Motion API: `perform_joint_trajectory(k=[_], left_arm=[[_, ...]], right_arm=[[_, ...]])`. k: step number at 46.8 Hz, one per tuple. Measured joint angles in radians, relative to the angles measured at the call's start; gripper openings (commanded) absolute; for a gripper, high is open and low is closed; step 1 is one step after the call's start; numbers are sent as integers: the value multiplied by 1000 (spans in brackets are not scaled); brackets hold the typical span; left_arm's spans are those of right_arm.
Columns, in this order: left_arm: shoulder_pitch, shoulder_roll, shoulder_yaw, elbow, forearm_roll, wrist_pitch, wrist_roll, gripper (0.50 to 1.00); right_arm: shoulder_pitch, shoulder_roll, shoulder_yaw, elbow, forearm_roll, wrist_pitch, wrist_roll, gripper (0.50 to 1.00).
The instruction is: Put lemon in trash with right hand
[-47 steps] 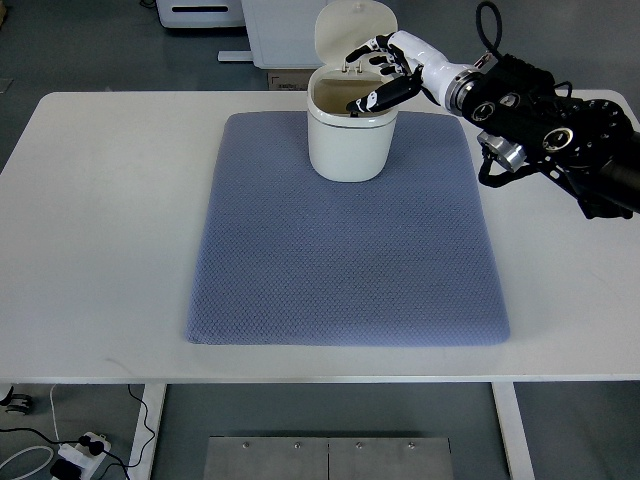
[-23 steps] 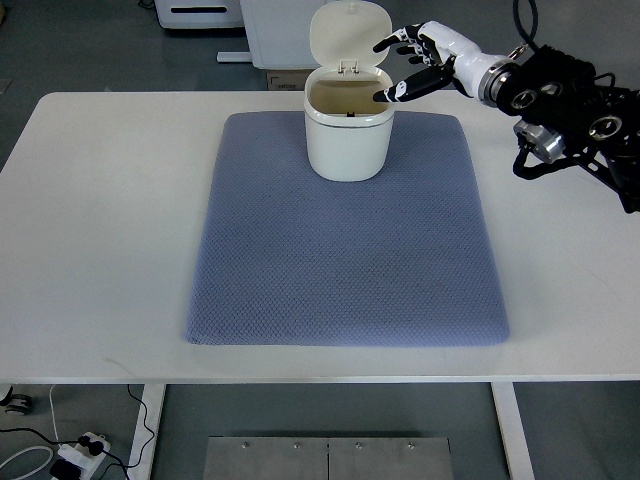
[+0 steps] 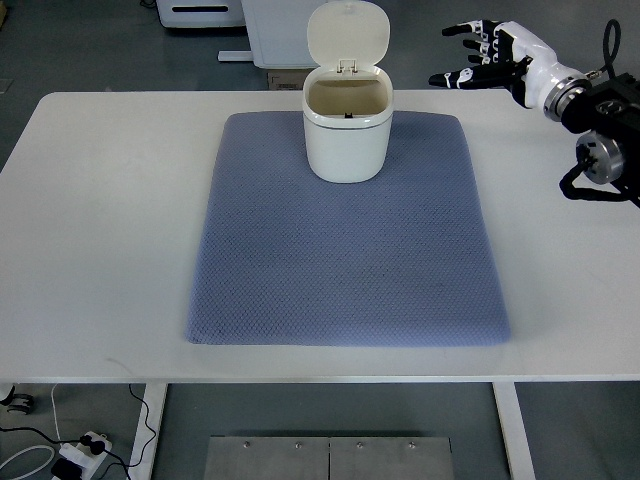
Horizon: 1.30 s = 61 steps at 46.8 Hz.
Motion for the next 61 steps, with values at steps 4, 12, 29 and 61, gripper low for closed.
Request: perform_joint_trajectory(k=[4,12,29,61], left_arm=[[0,0,0,0,0,0,0,1000],[0,0,0,0,0,-1,0,1000],[0,0,0,0,0,0,0,1000],[0,0,0,0,0,0,0,1000]], right_arm=[[-57,-1,76,-1,0,0,1,1000],[-148,1,197,-2,0,0,0,1000],[-361,32,488,-2,0,1,0,1000],[-581,282,836,-9,-96,65,53,1000]])
